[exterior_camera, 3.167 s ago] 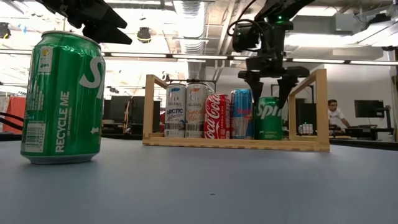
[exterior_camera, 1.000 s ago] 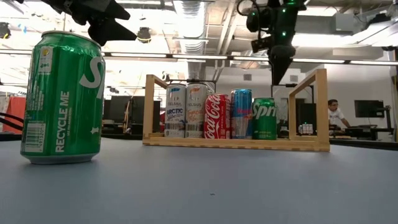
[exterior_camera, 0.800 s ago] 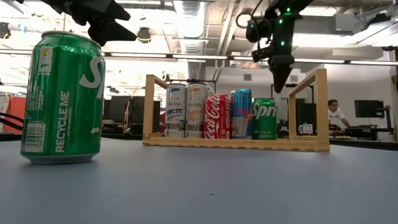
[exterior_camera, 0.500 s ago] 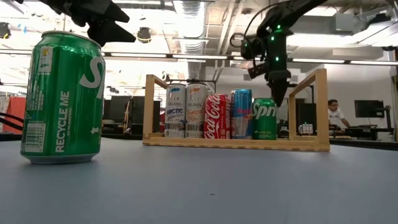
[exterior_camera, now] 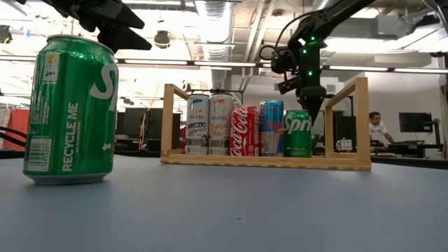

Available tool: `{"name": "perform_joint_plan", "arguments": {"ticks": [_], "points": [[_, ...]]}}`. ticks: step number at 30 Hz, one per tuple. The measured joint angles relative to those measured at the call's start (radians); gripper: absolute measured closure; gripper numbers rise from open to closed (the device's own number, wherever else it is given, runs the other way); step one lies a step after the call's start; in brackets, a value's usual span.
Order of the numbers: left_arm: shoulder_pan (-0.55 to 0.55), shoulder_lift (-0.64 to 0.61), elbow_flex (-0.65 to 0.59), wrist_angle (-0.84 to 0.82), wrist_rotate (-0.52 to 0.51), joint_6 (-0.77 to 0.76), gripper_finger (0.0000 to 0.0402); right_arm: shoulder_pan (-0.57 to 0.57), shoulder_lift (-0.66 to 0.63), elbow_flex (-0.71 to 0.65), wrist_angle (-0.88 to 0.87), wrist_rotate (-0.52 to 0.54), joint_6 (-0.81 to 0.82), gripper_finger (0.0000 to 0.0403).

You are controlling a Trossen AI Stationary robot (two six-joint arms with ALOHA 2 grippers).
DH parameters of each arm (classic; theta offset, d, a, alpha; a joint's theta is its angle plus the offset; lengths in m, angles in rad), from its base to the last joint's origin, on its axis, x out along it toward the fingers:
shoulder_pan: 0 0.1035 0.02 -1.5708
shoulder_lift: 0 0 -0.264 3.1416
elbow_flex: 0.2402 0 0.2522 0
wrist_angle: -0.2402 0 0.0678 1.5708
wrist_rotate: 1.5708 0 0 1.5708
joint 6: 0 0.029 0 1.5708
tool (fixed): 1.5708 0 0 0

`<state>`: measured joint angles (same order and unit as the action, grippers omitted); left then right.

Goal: Place canned beverage on shelf
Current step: Adjust the green soda can on the shelf, then put the green soda can on the shelf aligned with the other green soda can

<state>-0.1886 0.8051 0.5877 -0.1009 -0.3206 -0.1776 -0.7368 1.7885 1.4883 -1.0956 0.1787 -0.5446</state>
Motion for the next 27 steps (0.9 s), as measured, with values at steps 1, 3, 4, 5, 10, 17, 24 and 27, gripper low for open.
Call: {"name": "perform_joint_plan", "arguments": {"ticks": [1, 3, 4, 5, 10, 17, 24, 27], "points": [[0.0, 0.0, 0.0, 0.0, 0.0, 0.0, 0.0095, 0.0, 0.0, 0.0, 0.0, 0.0, -0.006, 0.0121], [0.0, 0.0, 0.0, 0.0, 0.0, 0.0, 0.0095, 0.001, 0.0, 0.0, 0.0, 0.0, -0.009, 0.0121], [0.0, 0.0, 0.0, 0.0, 0.0, 0.0, 0.0095, 0.001, 0.0, 0.0, -0.001, 0.0, -0.008, 0.0121], [0.0, 0.0, 0.0, 0.0, 0.0, -0.001, 0.0095, 0.001, 0.0, 0.0, -0.004, 0.001, -0.008, 0.0121], [0.0, 0.0, 0.0, 0.0, 0.0, 0.0, 0.0095, 0.001, -0.016, 0.0, -0.011, 0.002, -0.006, 0.0121], [0.0, 0.0, 0.0, 0.001, 0.0, -0.001, 0.0095, 0.021, -0.136, 0.001, -0.025, 0.009, 0.004, 0.0121], [0.001, -0.001, 0.0, 0.005, 0.132, 0.078, 0.0095, 0.161, -0.318, 0.018, -0.064, -0.099, 0.229, 0.0121], [-0.005, -0.001, 0.0, 0.004, 0.313, 0.14, 0.0095, 0.276, -0.379, 0.02, -0.034, -0.139, 0.333, 0.0121]]}}
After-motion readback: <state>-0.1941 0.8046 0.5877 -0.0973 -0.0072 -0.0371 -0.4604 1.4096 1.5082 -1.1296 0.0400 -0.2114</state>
